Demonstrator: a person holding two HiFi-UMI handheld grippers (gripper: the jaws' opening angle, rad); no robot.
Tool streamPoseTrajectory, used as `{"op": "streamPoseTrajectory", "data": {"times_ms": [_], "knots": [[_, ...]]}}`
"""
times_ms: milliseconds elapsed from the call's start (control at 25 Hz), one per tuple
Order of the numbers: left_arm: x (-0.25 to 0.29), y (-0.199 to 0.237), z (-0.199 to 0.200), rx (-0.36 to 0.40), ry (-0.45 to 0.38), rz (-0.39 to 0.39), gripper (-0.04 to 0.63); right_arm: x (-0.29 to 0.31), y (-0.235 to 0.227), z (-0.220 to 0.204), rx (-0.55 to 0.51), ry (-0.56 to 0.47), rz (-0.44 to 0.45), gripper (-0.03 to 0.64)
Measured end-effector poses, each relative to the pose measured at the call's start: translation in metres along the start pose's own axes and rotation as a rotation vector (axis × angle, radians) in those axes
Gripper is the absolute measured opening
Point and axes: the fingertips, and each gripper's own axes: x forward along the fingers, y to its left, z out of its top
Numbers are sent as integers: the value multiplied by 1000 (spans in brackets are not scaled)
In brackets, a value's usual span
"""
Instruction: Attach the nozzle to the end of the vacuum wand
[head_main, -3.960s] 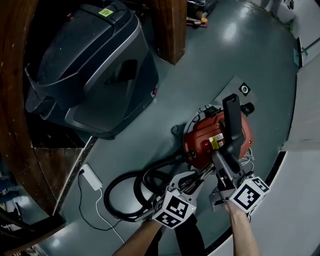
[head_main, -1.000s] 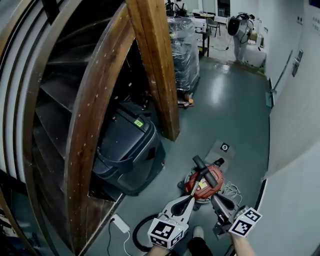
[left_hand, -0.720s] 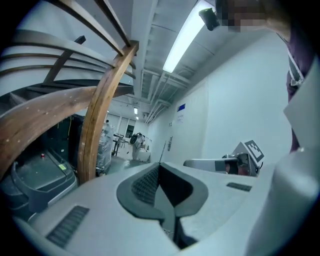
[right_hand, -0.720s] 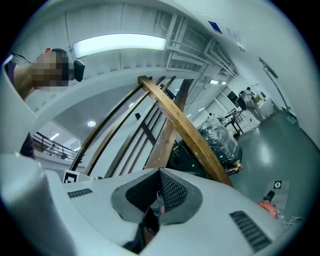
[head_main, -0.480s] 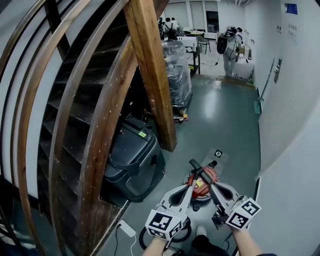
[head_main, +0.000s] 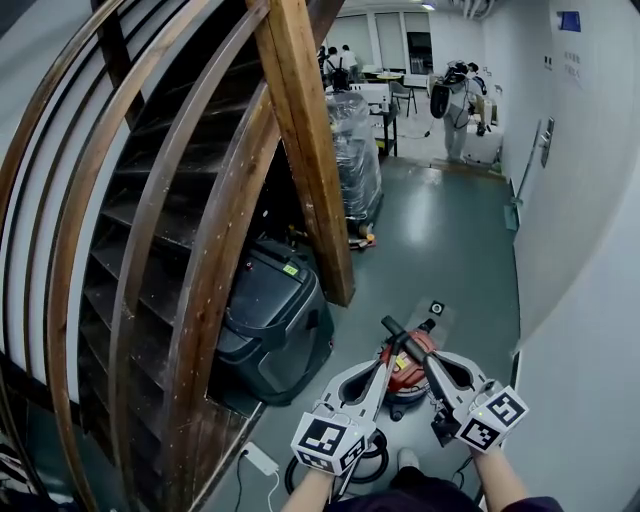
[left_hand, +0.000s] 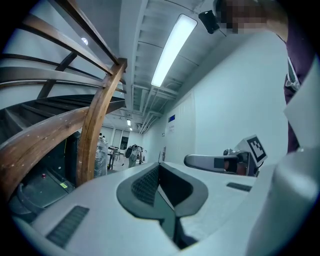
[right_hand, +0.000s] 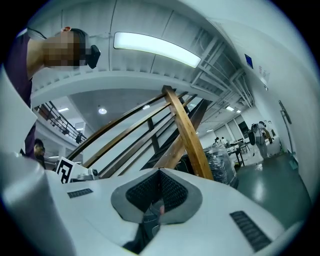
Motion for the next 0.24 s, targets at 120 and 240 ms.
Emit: {"op": "streamPoseTrajectory", "data": {"times_ms": [120, 240], "knots": [[-4, 0, 0, 0, -1, -2, 5, 0, 4, 2, -9, -5, -1, 18], [-8, -1, 2, -1, -3, -5, 5, -1, 8, 3, -21, -6, -4, 18]]}}
